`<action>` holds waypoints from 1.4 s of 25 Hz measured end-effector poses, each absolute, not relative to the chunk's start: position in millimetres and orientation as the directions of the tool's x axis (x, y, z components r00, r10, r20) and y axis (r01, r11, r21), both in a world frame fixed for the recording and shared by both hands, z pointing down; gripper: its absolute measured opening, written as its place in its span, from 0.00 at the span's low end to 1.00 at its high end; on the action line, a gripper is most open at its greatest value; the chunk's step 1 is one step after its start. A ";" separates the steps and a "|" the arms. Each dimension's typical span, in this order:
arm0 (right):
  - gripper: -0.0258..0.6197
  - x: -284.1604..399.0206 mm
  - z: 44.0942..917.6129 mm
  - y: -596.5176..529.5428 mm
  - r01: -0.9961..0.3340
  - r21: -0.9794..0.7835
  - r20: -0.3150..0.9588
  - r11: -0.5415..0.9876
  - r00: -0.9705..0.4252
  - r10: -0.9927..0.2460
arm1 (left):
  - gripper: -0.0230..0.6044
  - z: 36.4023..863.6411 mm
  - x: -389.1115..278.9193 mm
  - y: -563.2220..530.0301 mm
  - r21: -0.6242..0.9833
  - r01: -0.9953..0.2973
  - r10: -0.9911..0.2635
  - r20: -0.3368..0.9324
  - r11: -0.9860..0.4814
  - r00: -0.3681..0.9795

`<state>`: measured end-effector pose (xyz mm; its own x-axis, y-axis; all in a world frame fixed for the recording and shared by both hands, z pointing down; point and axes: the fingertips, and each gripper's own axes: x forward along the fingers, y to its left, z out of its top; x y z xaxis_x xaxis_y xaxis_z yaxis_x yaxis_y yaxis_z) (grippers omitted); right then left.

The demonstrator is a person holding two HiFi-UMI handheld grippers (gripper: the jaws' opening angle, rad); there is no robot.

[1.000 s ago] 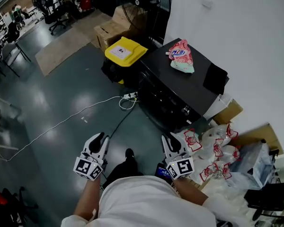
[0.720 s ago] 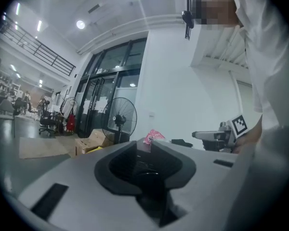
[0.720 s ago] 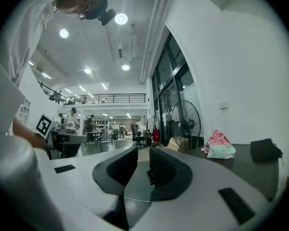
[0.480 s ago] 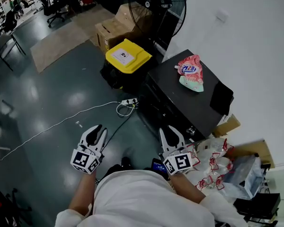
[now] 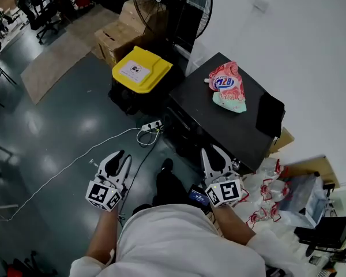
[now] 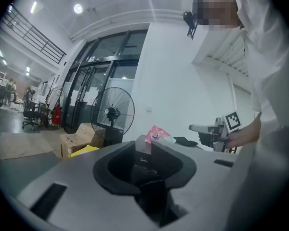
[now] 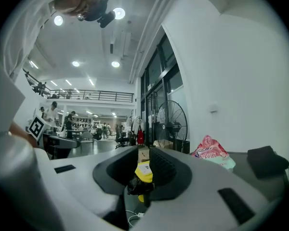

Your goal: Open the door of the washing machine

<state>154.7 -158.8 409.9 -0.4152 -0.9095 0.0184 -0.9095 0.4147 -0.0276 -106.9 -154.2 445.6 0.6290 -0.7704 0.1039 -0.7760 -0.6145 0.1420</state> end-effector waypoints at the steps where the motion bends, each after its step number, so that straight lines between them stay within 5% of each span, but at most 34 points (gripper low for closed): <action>1: 0.18 155.1 413.0 -168.3 -0.911 -0.030 0.016 0.412 -0.413 -0.911 | 0.20 448.5 -105.0 -164.9 0.141 -0.773 -0.767 0.107 -0.619 0.633; 22: 0.18 167.6 444.1 -363.0 -0.921 -0.102 0.035 0.375 -0.380 -0.924 | 0.24 497.7 -2.8 -377.2 0.137 -0.530 -0.498 0.211 -0.837 0.841; 29: 0.18 172.2 441.1 -331.4 -0.977 -0.085 0.100 0.194 -0.202 -0.974 | 0.25 522.1 13.7 -381.0 0.120 -0.291 -0.245 0.299 -0.949 0.922; 35: 0.18 201.0 450.1 -302.6 -0.991 -0.084 0.135 -0.101 0.089 -0.987 | 0.26 563.3 39.5 -378.3 0.158 -0.004 0.050 0.333 -0.987 0.942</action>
<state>201.0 -302.6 450.1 0.0889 -0.9868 0.1352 -0.9913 -0.1008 -0.0841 39.5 -378.3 563.3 0.9415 0.0498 0.3332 -0.0036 -0.9874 0.1580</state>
